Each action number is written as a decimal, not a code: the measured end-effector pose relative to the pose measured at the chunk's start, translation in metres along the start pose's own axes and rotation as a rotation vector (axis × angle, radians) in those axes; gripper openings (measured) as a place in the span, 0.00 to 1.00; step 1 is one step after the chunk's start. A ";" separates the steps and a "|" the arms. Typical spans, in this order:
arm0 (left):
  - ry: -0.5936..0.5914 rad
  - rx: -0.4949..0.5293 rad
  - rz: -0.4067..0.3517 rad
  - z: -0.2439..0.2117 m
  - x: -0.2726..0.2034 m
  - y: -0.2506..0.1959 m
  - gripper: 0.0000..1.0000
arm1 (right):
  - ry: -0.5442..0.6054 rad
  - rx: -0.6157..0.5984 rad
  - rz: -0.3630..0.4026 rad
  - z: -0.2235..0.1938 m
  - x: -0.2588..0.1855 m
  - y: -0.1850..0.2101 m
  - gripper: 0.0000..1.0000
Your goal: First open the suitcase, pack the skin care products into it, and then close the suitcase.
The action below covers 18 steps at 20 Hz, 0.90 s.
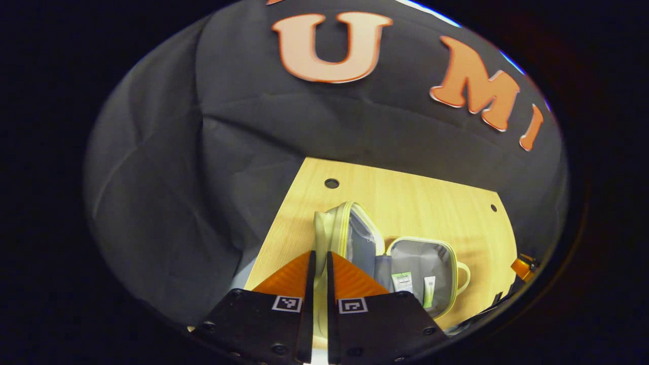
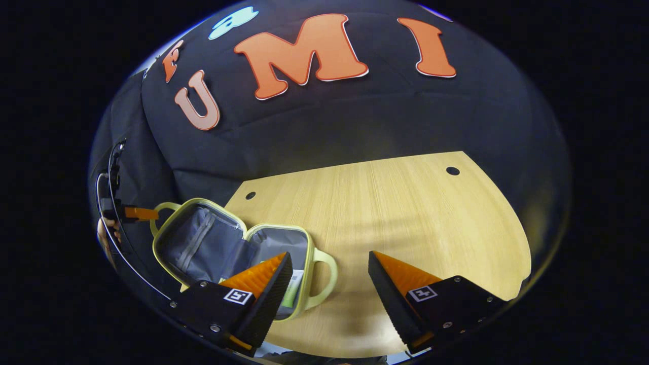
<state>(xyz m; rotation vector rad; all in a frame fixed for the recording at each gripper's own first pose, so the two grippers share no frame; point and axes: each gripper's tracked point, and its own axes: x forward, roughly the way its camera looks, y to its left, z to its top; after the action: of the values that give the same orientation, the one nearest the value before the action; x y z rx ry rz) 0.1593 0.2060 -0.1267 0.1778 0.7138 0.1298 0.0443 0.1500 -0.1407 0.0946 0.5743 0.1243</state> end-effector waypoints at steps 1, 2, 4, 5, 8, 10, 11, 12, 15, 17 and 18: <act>-0.015 0.037 0.007 0.007 -0.007 -0.017 0.12 | 0.000 -0.002 0.004 0.002 -0.001 -0.009 0.96; -0.024 0.069 0.011 0.011 -0.013 -0.033 0.12 | -0.001 -0.003 0.008 0.004 -0.003 -0.018 0.96; -0.021 0.099 -0.004 0.011 -0.018 -0.071 0.13 | -0.002 -0.008 0.015 0.005 -0.007 -0.036 0.96; -0.014 0.101 -0.031 0.009 -0.019 -0.092 0.15 | -0.004 -0.013 0.016 0.006 -0.009 -0.045 0.96; 0.013 0.060 -0.141 -0.002 -0.012 -0.158 0.16 | -0.008 -0.018 0.002 0.004 -0.018 -0.078 0.96; 0.003 0.069 -0.155 -0.001 -0.005 -0.183 0.16 | -0.002 -0.002 -0.004 0.002 -0.020 -0.097 0.96; 0.002 0.075 -0.172 -0.002 -0.003 -0.198 0.16 | 0.002 0.006 -0.006 0.000 -0.022 -0.105 0.96; 0.011 0.069 -0.202 -0.005 -0.002 -0.215 0.16 | 0.004 0.013 -0.010 -0.002 -0.023 -0.113 0.96; 0.066 0.019 -0.337 -0.030 0.003 -0.271 0.16 | 0.006 0.017 -0.018 -0.006 -0.027 -0.129 0.96; 0.108 -0.015 -0.402 -0.048 0.004 -0.298 0.16 | 0.005 0.021 -0.022 -0.008 -0.031 -0.139 0.96; 0.132 -0.033 -0.431 -0.056 0.003 -0.309 0.16 | 0.007 0.023 -0.022 -0.007 -0.032 -0.143 0.96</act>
<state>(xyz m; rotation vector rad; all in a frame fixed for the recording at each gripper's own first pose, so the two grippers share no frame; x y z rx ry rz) 0.1422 -0.0883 -0.2341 -0.0190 0.8659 -0.2609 0.0266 0.0047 -0.1475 0.1101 0.5834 0.0969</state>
